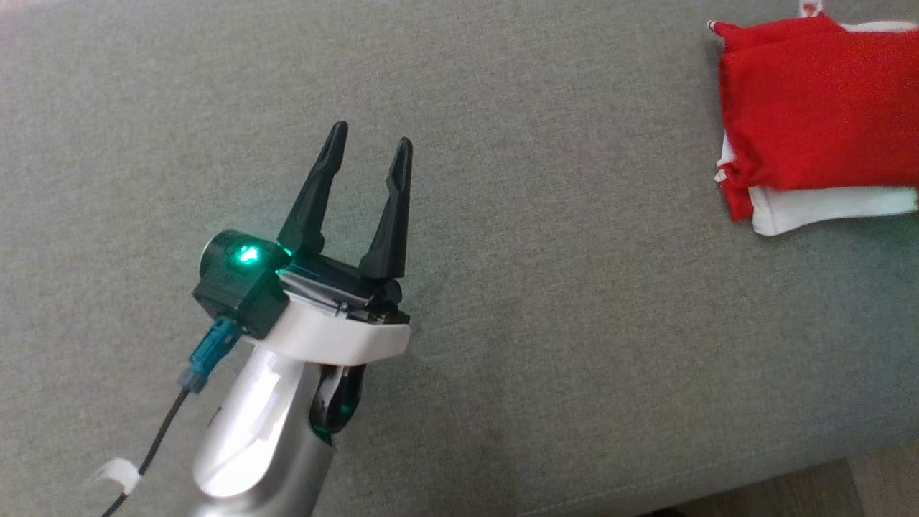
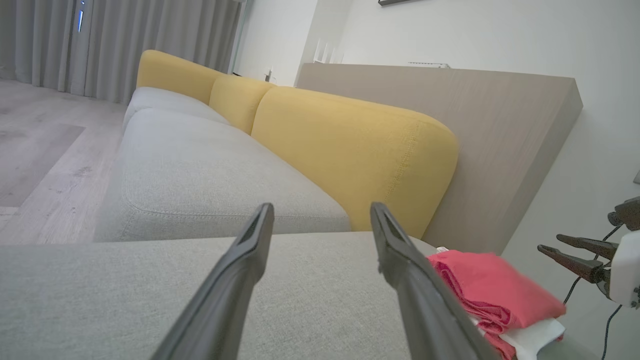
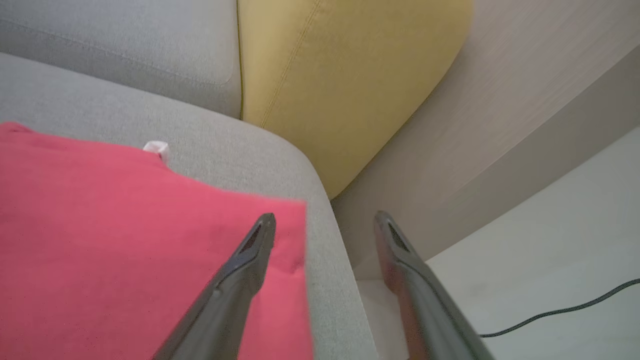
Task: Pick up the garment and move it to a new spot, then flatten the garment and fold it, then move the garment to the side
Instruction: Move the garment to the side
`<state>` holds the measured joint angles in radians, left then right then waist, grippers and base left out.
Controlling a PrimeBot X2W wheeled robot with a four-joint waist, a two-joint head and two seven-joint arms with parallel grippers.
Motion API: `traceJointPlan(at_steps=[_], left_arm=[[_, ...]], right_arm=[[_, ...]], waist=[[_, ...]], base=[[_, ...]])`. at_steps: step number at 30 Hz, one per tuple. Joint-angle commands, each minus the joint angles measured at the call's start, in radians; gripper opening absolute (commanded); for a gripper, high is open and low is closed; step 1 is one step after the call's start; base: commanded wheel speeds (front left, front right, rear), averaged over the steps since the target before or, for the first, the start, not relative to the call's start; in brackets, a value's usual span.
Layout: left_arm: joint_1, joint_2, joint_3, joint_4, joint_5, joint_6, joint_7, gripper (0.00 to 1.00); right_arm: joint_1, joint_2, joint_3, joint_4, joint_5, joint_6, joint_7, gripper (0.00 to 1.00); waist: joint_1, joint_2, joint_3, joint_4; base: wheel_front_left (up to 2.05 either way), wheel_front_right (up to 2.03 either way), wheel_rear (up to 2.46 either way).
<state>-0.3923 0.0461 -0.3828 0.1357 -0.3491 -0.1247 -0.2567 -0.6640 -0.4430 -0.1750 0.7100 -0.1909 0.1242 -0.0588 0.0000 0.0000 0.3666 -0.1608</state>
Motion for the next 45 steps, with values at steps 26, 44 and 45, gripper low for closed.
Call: traceJointPlan(at_steps=[26,44,45], left_arm=[[0.182,0.004,0.252,-0.018,-0.043,0.01,-0.005,1.0],[0.303,0.004,0.272,0.052,-0.102,0.005,-0.005,1.0],[0.306,0.004,0.27,0.054,-0.103,0.004,-0.005,1.0]], right_arm=[[0.154,0.339,0.214,-0.462,0.214,0.007,-0.053,1.0],[0.476,0.393,0.272,-0.333,0.406,0.007,-0.202,1.0],[0.478,0.393,0.274,-0.339,0.409,0.007,-0.202,1.0]], waist=[[0.0,0.0,-0.239,0.101],[0.0,0.0,-0.305,0.146],[0.0,0.0,-0.306,0.145]], base=[[0.0,0.0,0.0],[0.0,0.0,0.0],[0.0,0.0,0.0]])
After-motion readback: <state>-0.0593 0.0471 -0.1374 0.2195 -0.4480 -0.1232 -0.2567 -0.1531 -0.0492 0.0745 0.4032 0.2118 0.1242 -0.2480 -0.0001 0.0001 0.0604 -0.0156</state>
